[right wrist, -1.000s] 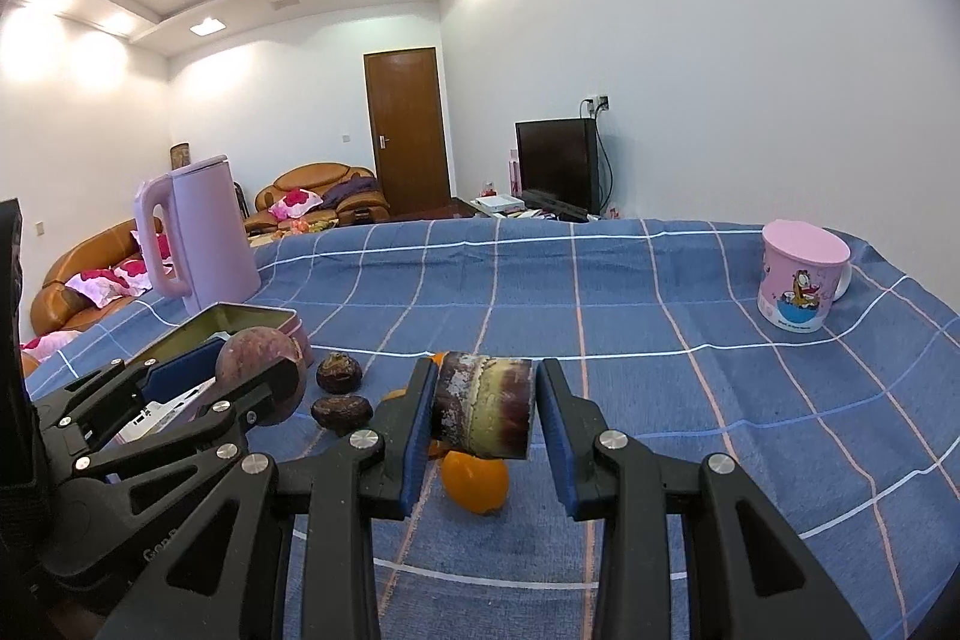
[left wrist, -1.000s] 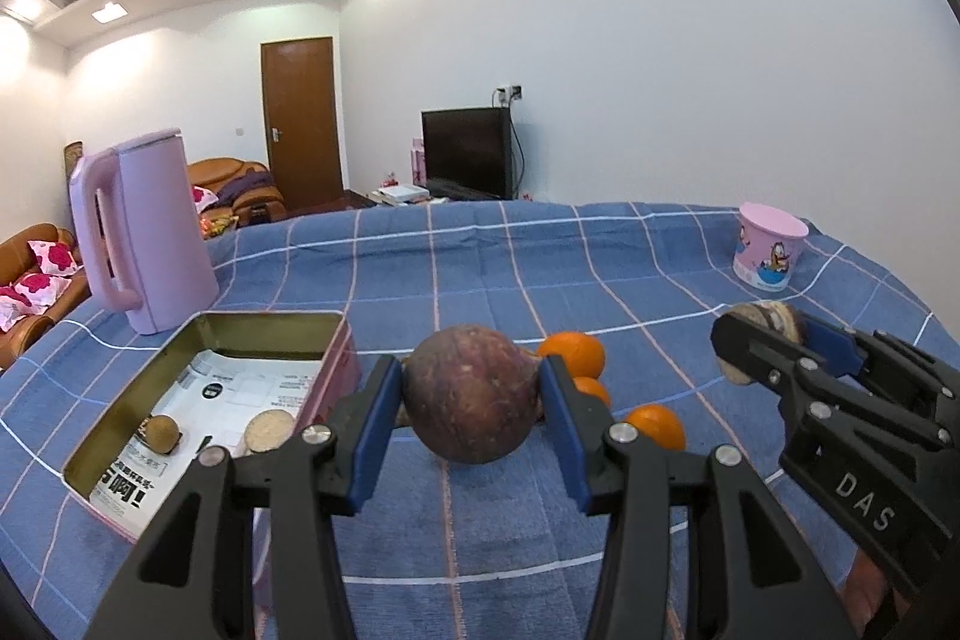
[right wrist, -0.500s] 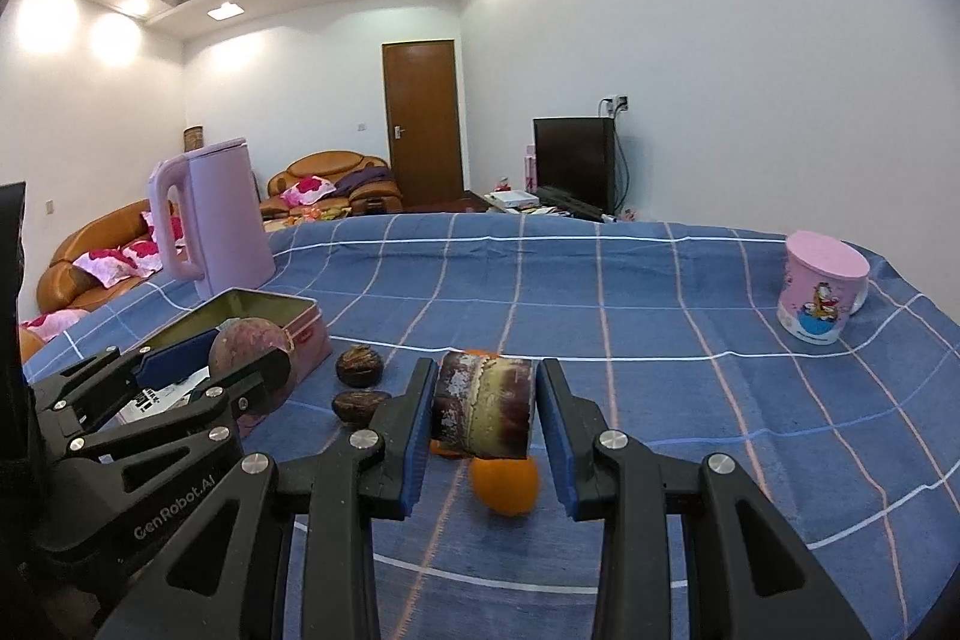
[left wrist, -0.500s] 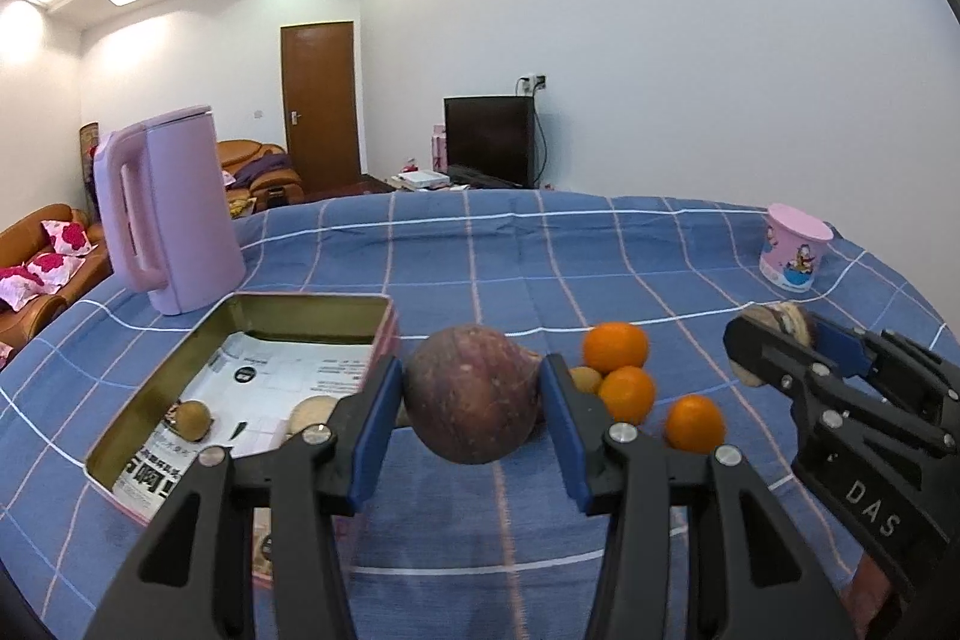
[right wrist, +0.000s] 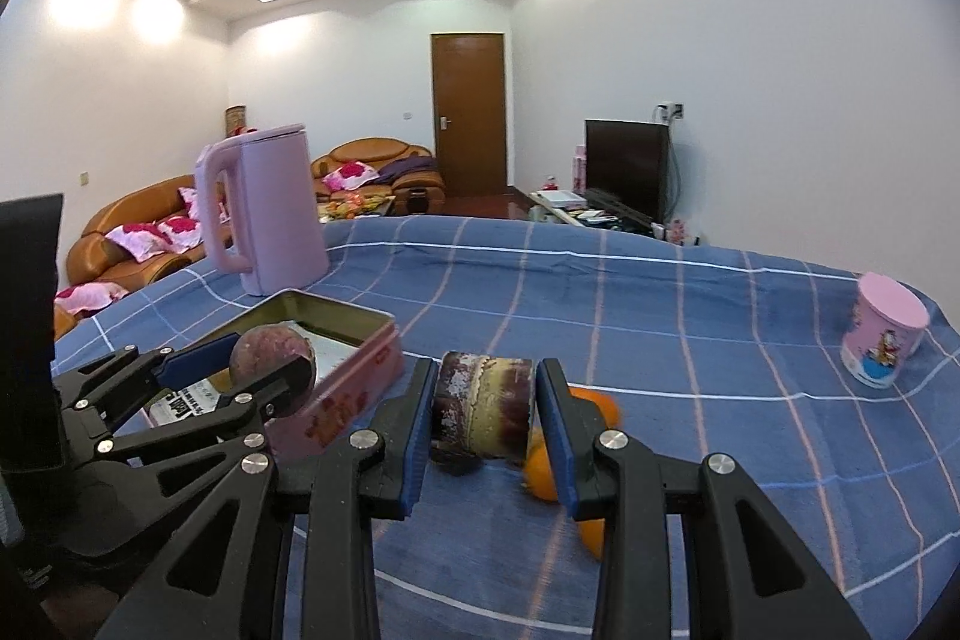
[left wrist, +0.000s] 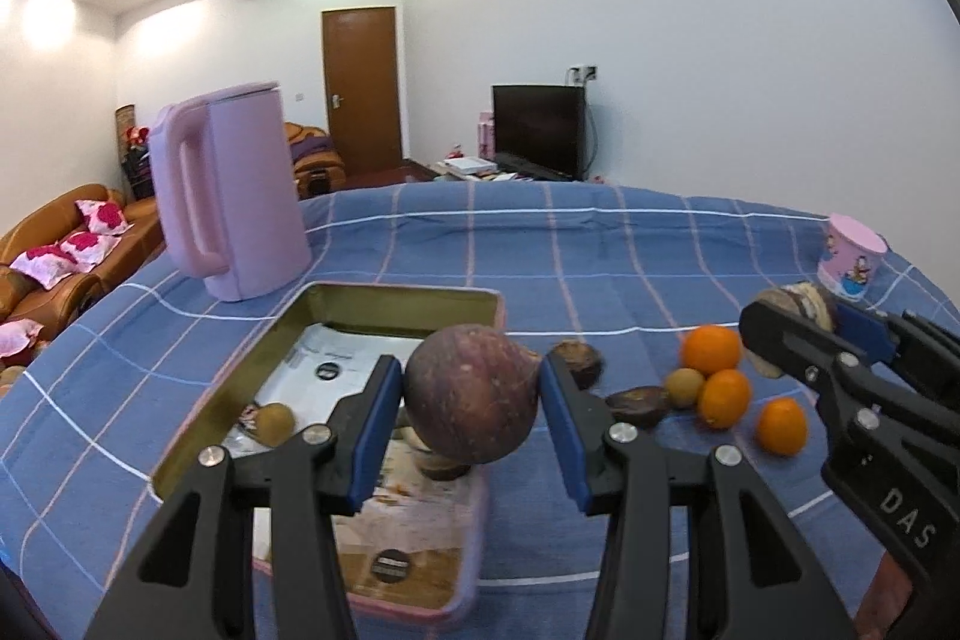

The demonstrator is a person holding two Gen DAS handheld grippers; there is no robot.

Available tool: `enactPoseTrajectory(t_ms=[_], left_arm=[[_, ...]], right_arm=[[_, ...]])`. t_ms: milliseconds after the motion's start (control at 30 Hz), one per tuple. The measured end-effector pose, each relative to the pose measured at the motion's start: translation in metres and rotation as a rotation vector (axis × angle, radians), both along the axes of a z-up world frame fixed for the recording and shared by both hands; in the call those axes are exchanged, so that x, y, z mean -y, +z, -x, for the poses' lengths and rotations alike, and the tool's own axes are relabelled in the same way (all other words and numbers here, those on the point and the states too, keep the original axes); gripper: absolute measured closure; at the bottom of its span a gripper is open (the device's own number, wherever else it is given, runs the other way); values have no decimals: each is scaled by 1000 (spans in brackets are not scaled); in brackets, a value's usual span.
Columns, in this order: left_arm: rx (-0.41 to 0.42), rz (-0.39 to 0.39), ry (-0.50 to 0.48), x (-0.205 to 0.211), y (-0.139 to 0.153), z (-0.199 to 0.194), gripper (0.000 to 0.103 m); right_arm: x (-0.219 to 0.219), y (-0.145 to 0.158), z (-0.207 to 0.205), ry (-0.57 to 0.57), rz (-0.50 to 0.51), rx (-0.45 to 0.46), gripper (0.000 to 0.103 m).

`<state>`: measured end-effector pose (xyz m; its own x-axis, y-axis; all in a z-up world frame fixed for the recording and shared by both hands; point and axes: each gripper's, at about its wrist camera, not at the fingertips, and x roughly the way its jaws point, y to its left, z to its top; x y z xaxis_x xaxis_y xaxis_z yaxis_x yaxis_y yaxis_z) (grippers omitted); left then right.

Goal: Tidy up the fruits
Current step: 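Drop the purple fruit into the tin with the left tool while the right holds the taro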

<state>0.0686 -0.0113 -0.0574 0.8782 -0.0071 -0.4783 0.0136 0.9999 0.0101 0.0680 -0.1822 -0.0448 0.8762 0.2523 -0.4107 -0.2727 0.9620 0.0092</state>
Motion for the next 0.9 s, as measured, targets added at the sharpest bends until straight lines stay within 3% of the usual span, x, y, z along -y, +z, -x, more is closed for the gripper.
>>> enactPoseTrajectory(t_ms=[567, 900], left_arm=[[-46, 16, 135, -60, -5, -19, 54], [-84, -6, 161, -76, -13, -37, 54]], right_arm=[[-56, 5, -19, 117, 6, -15, 67], [-93, -2, -38, 176, 41, -48, 67]])
